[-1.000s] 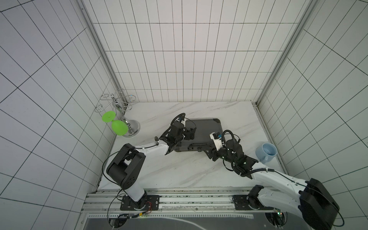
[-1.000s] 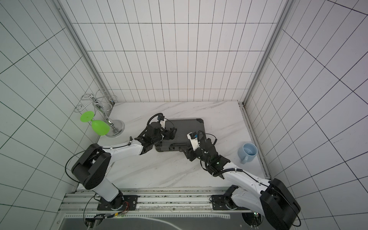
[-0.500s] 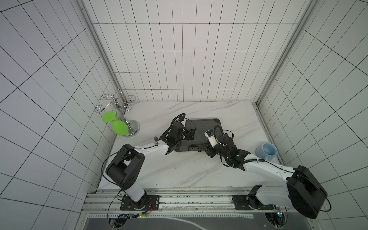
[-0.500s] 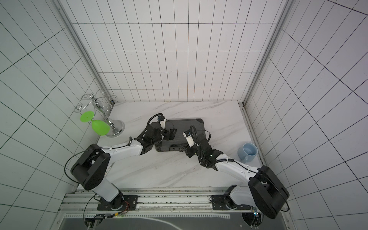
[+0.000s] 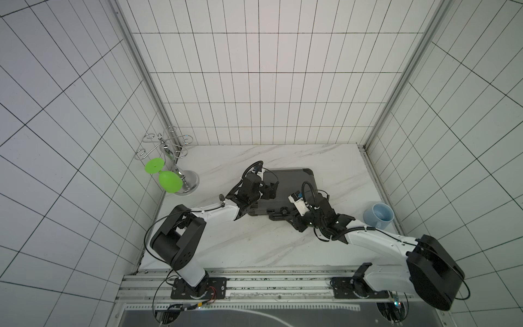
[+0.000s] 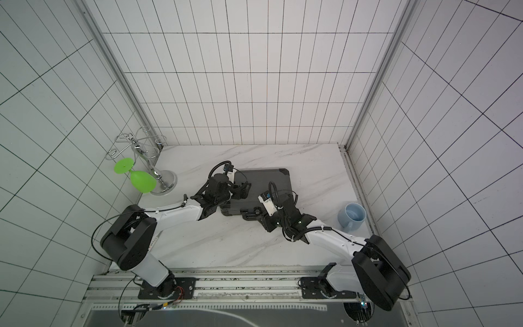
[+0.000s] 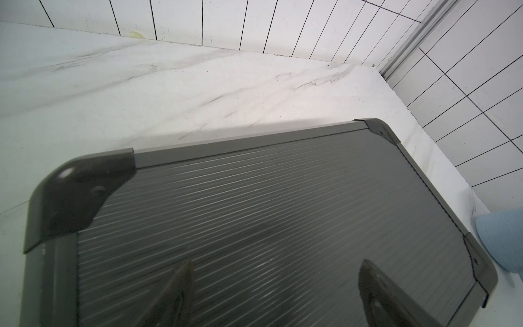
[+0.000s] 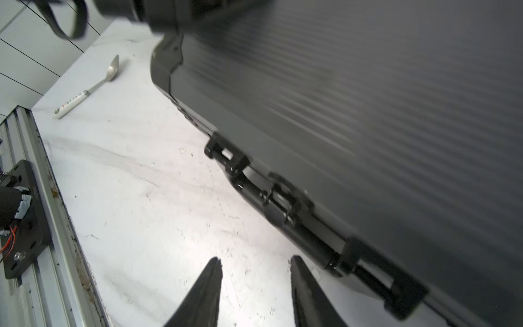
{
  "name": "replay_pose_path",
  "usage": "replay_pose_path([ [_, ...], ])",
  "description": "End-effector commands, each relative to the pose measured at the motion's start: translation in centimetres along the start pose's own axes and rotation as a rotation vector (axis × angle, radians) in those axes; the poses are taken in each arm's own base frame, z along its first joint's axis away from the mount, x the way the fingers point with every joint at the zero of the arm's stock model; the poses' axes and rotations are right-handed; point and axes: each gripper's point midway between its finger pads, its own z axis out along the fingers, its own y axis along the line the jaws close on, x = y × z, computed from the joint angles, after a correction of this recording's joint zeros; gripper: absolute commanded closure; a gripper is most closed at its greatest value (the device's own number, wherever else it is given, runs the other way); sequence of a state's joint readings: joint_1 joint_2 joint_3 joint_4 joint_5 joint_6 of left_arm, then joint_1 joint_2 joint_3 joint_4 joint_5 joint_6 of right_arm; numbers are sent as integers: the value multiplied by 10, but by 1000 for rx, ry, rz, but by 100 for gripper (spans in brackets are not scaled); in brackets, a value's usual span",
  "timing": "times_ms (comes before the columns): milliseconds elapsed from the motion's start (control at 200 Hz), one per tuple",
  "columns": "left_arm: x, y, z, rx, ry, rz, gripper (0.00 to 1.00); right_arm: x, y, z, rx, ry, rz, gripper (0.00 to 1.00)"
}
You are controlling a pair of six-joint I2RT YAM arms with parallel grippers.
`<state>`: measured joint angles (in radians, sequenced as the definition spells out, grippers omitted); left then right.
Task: Close the poker set cases
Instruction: Adjust the poker set case at the center of the board.
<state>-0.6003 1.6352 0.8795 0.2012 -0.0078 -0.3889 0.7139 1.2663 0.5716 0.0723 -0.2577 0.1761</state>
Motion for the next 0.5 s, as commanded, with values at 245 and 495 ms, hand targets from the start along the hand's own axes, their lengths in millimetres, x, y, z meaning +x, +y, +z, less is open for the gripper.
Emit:
replay_pose_path([
  [245, 48, 22, 1, -65, 165, -27, 9, 0, -18, -7, 97, -116, 108, 53],
  [495, 44, 22, 5, -70, 158, -22, 9, -7, -9, 7, 24, -133, 100, 52],
])
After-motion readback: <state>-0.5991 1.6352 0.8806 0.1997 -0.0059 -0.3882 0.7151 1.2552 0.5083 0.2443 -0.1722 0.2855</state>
